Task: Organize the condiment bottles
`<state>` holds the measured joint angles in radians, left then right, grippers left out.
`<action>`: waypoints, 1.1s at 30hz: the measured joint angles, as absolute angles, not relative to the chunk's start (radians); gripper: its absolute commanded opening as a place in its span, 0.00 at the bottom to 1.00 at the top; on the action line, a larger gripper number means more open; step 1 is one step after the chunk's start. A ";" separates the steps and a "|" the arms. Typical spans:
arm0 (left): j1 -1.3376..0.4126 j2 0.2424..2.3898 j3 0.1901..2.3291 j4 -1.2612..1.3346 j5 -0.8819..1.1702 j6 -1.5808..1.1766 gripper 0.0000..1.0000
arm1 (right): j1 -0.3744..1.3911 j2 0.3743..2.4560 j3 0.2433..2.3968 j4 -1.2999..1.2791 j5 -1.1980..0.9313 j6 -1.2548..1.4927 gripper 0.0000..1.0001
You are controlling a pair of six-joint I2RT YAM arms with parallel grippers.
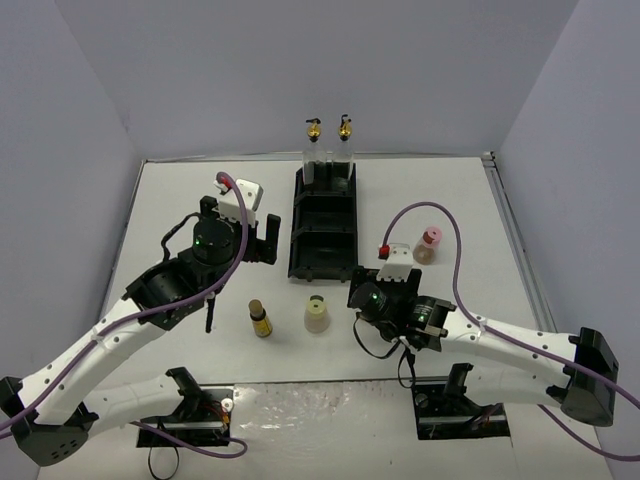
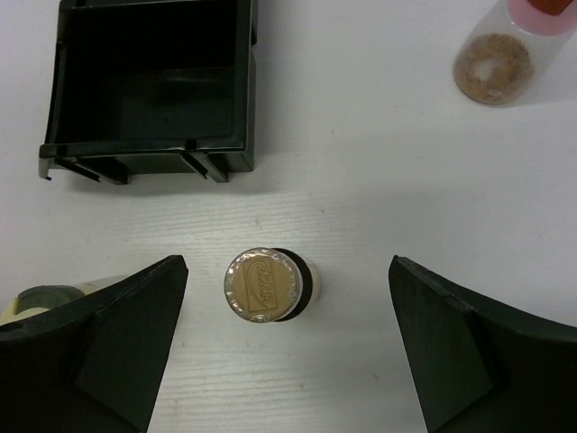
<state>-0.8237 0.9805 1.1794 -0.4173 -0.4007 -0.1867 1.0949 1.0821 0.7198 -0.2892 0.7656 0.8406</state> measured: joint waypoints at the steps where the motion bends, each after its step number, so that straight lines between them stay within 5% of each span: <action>1: -0.824 0.980 1.177 -0.418 -0.400 -0.187 0.86 | 1.095 1.086 0.715 -0.287 0.771 0.842 0.89; 23: -0.824 0.962 1.173 -0.432 -0.401 -0.186 0.86 | 1.095 1.196 0.690 -0.185 0.808 0.849 0.66; 33: -0.824 0.960 1.173 -0.447 -0.401 -0.186 0.86 | 1.095 1.220 0.690 -0.176 0.809 0.849 0.67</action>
